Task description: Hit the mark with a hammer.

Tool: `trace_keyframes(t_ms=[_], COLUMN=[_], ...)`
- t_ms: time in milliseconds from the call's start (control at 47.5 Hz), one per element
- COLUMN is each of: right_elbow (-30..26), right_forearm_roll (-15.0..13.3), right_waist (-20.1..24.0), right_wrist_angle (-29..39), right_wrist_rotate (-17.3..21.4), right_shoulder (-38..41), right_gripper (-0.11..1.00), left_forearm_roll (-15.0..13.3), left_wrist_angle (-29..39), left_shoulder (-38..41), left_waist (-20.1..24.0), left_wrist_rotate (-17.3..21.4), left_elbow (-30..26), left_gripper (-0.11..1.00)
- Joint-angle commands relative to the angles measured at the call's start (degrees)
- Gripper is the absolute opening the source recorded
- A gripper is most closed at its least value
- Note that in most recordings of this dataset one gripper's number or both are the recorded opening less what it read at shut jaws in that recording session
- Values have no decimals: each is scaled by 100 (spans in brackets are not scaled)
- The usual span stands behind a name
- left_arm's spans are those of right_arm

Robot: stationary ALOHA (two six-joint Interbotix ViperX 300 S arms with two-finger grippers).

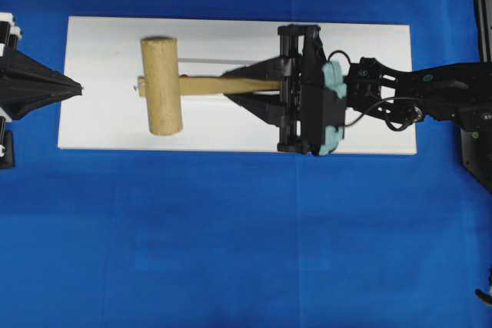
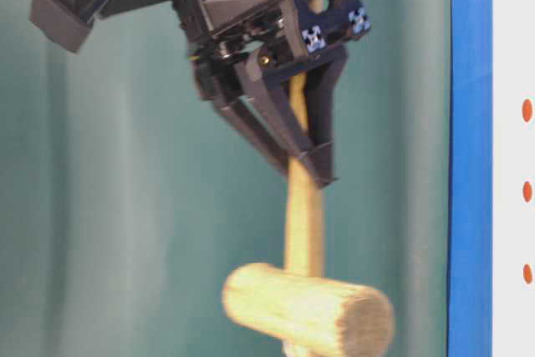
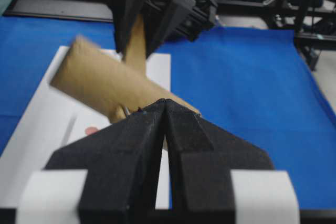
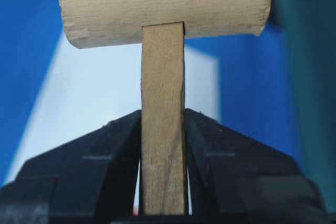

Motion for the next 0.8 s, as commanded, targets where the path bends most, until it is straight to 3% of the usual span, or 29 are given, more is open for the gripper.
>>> trace_keyframes(t_ms=[0,169,400,780], right_elbow=[-167,-167,-132,-123], right_forearm_roll=[-26,-26,-26,-9], right_waist=[-9,18,141,149], right_wrist_angle=[-413,-853,-976,-967], right_wrist_rotate=[-519,-1644,-2540,-2716], right_shoulder=[-193,-193,-185,-185], right_gripper=[10,10,10,10], left_forearm_roll=[-9,-9,-9,-26], left_wrist_angle=[-35,-62,-141,-246], left_shoulder=[26,26,26,26], left_waist=[-9,-9,-9,-9], left_wrist_rotate=[-35,-70,-70,-105], left_elbow=[-62,-62,-70,-70], left_gripper=[0,0,0,1])
